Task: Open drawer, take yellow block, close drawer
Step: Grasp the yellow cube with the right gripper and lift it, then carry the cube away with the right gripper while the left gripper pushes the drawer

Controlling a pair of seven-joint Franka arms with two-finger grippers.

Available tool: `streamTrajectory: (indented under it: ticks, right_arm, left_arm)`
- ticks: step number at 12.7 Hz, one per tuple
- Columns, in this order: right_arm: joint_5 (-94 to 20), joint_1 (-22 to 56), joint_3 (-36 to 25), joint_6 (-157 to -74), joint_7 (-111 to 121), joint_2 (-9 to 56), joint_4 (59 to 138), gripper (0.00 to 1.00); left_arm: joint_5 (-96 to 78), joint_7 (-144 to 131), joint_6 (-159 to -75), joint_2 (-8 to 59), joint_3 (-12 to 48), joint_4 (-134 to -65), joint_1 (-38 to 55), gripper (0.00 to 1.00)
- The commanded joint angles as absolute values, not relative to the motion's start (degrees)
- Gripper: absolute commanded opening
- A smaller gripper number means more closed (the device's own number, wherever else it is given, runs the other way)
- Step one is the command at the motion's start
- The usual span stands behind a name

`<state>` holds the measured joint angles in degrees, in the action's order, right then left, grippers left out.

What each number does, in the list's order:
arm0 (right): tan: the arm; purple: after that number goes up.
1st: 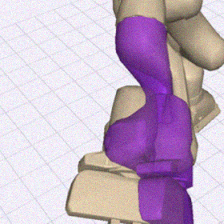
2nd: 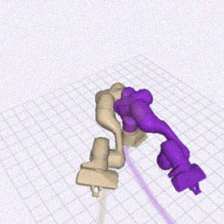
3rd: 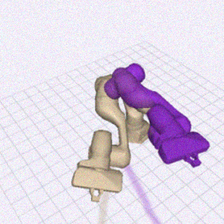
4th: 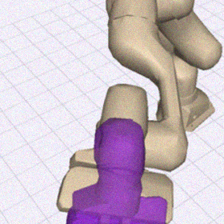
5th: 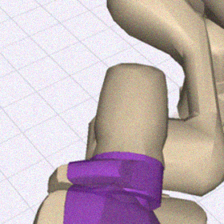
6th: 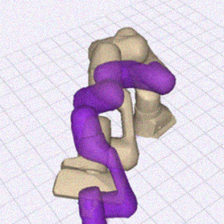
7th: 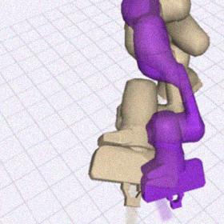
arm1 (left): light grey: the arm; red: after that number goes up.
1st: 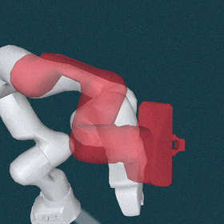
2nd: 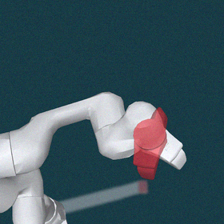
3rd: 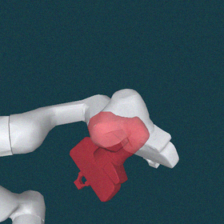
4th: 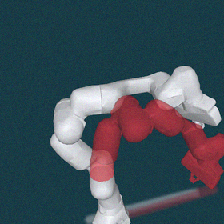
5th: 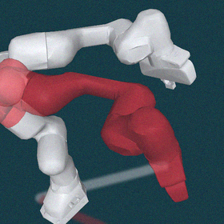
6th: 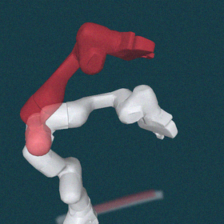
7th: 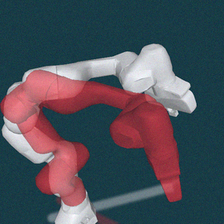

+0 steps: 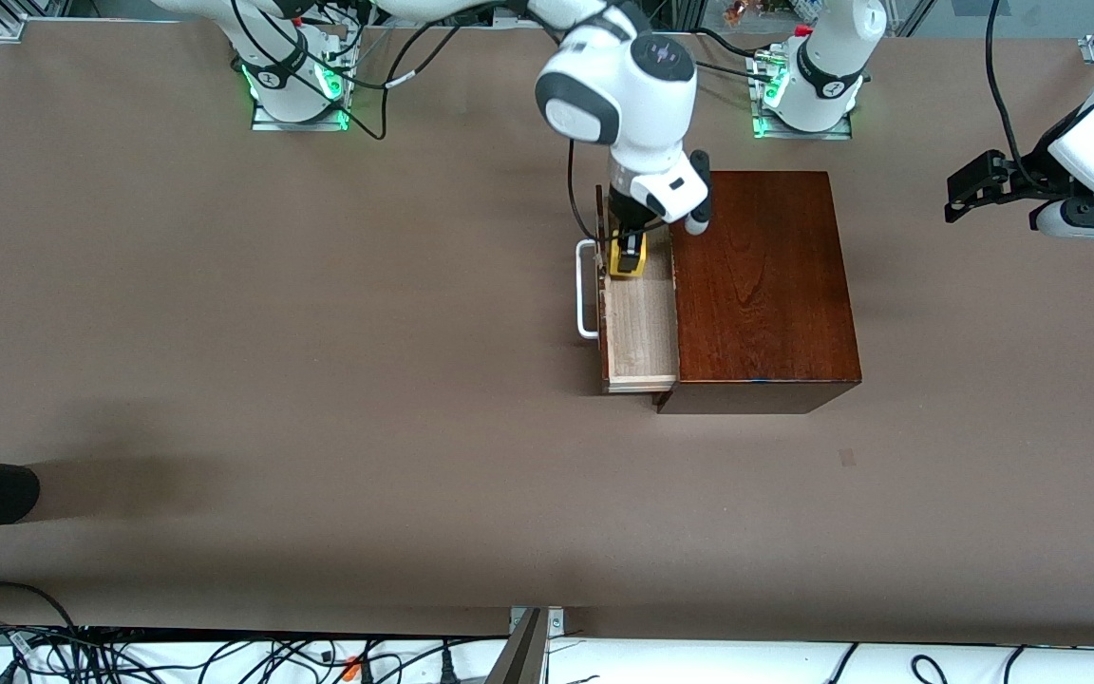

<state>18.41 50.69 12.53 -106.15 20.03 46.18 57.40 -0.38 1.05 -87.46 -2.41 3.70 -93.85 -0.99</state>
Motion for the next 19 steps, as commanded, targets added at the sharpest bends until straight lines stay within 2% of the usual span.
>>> streamTrajectory:
  ticks: [1, 4, 7, 8, 9, 10, 11, 13, 15, 17, 19]
  right_arm:
    - [15.7, 50.0, 12.8, -99.2, 18.0, 41.2, 54.1, 0.0]
    - [12.9, 44.8, 12.7, -98.2, 14.3, 37.0, 54.1, 0.0]
    - [8.3, 35.9, 12.6, -98.0, 13.8, 34.0, 54.4, 0.0]
    - [7.6, 32.6, 12.5, -97.0, 13.8, 33.4, 54.5, 0.0]
    - [6.4, 29.1, 12.3, -95.2, 13.5, 33.3, 54.5, 0.0]
    - [4.6, 25.8, 12.1, -93.9, 13.2, 33.3, 54.6, 0.0]
    - [4.1, 22.9, 11.3, -92.6, 12.3, 33.0, 54.6, 0.0]
    - [3.1, 18.6, 10.8, -89.8, 10.0, 33.0, 55.9, 0.0]
    - [1.2, 16.2, 8.1, -88.2, 9.5, 30.8, 60.1, 0.0]
    - [-3.4, 15.3, 2.8, -91.9, 8.1, 25.3, 72.4, 0.0]
    - [-6.1, 15.3, -1.4, -98.8, 8.0, 20.5, 85.4, 0.0]
  left_arm:
    - [-0.9, 1.7, -86.7, -2.3, 4.0, -93.0, -1.5, 1.0]
    - [-1.4, 2.1, -86.4, -2.0, 4.4, -93.2, -1.4, 1.0]
    - [-3.0, 3.2, -84.2, 1.1, 6.2, -93.3, -0.4, 1.0]
    - [-3.2, 5.1, -84.2, 2.0, 7.3, -93.2, -0.4, 0.83]
    - [-5.3, 9.3, -84.1, 3.6, 8.4, -93.1, -0.2, 0.35]
    - [-7.6, 13.1, -84.1, 5.2, 10.0, -93.0, -0.2, 0.12]
    - [-8.4, 16.6, -84.1, 6.5, 11.8, -93.1, -0.2, 0.0]
    - [-9.9, 27.9, -85.0, 9.4, 17.9, -92.6, 0.7, 0.0]
    - [-9.6, 34.0, -88.6, 16.6, 23.1, -86.9, 5.3, 0.0]
    - [-8.7, 34.8, -95.2, 23.8, 23.2, -81.6, 11.6, 0.0]
    - [-5.3, 42.2, -104.6, 29.1, 23.3, -79.7, 16.8, 0.0]
